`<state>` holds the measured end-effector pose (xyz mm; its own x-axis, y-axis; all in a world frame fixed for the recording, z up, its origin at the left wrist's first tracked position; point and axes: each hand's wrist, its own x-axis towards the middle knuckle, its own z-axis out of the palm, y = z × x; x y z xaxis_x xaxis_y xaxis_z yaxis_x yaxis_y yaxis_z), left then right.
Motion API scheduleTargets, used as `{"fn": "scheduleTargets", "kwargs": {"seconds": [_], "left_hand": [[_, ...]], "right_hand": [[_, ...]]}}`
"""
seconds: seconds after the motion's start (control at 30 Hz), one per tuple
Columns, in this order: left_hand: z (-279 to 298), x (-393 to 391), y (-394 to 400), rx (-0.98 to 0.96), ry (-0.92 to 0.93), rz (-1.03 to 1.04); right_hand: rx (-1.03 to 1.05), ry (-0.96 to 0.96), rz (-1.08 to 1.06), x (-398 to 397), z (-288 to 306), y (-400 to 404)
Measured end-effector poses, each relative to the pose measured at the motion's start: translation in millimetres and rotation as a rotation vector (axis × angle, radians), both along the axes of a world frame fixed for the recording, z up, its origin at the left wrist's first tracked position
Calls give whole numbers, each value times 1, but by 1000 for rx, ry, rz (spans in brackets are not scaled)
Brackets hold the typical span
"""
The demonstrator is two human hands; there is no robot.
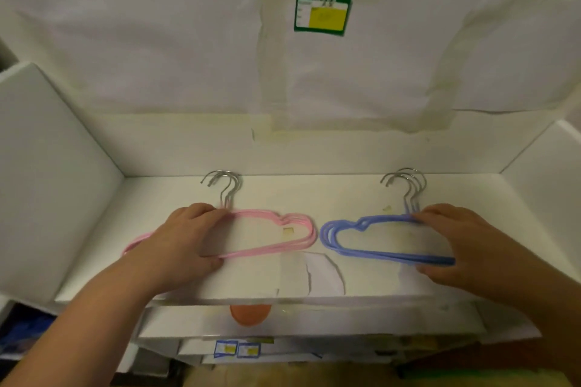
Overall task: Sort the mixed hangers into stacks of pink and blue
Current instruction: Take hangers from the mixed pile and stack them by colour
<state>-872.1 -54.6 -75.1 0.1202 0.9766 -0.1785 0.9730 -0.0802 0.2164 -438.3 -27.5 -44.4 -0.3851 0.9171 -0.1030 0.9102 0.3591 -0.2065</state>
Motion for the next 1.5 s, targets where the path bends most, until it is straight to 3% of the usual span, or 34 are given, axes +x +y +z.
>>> {"fn": "scheduleTargets", "kwargs": {"seconds": [0.37,0.73,0.87,1.07,1.27,1.5], "left_hand": [[9,16,-11,29,51,-30],[22,63,-36,110,-130,-33],[27,93,-44,183,-163,-15],[43,167,-62,319,-191,-52],[71,274,-102,411,-232,-126],[84,419,-166,379,-310,-307]], "right_hand": [[-42,12,-38,2,-2,8],[-69,-52,-24,12,-8,7],[32,61,-70,20,1,-16],[239,234,-163,52,23,-74],[374,314,-281,132,50,-160],[406,243,-396,254,72,-263]]}}
